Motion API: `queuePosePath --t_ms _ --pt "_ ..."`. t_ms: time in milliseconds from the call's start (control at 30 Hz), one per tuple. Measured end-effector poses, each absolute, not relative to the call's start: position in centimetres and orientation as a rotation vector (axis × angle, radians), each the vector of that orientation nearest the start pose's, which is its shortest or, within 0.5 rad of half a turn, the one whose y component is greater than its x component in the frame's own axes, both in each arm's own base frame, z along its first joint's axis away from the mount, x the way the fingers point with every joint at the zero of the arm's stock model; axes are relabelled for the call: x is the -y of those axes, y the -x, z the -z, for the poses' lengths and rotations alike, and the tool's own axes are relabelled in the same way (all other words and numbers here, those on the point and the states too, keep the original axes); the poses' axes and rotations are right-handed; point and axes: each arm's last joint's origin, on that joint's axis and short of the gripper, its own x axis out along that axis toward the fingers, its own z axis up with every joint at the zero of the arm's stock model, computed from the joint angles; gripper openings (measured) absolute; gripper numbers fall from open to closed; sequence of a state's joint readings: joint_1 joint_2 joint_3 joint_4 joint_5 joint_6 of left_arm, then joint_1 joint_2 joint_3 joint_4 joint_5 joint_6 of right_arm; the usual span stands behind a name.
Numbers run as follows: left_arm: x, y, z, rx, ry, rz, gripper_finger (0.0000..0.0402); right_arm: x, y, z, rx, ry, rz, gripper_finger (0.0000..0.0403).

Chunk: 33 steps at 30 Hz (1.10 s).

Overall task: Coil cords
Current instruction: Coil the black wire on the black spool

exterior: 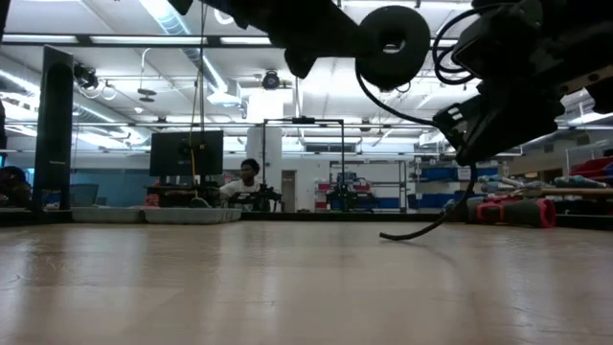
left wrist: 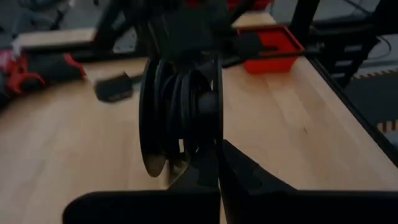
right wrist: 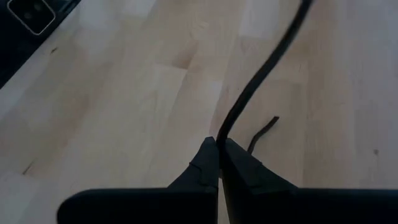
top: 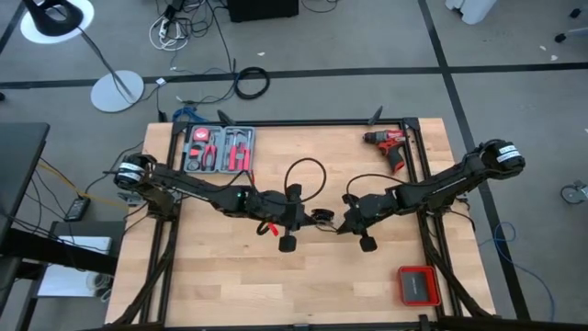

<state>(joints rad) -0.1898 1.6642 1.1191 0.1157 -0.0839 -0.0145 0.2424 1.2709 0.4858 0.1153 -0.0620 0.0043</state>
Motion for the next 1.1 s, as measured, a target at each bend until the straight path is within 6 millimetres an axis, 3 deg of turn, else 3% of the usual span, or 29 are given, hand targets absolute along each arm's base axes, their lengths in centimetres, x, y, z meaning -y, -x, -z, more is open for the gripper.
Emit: queuePosePath --t_ms 600,900,1100 --pt "6.1 -35.2 -24.6 -0.600 -0.017 0.003 0.0000 -6.1 -21.1 -19.3 -0.551 0.143 -0.322 0.0000" --pt "6.4 -35.1 -24.5 -0.611 0.076 0.075 0.0000 -5.4 -21.3 -20.8 -0.408 0.334 -0.251 0.0000" --pt "6.5 -35.1 -24.5 -0.621 0.134 0.132 0.0000 -4.8 -21.3 -21.5 -0.352 0.364 -0.231 0.0000"
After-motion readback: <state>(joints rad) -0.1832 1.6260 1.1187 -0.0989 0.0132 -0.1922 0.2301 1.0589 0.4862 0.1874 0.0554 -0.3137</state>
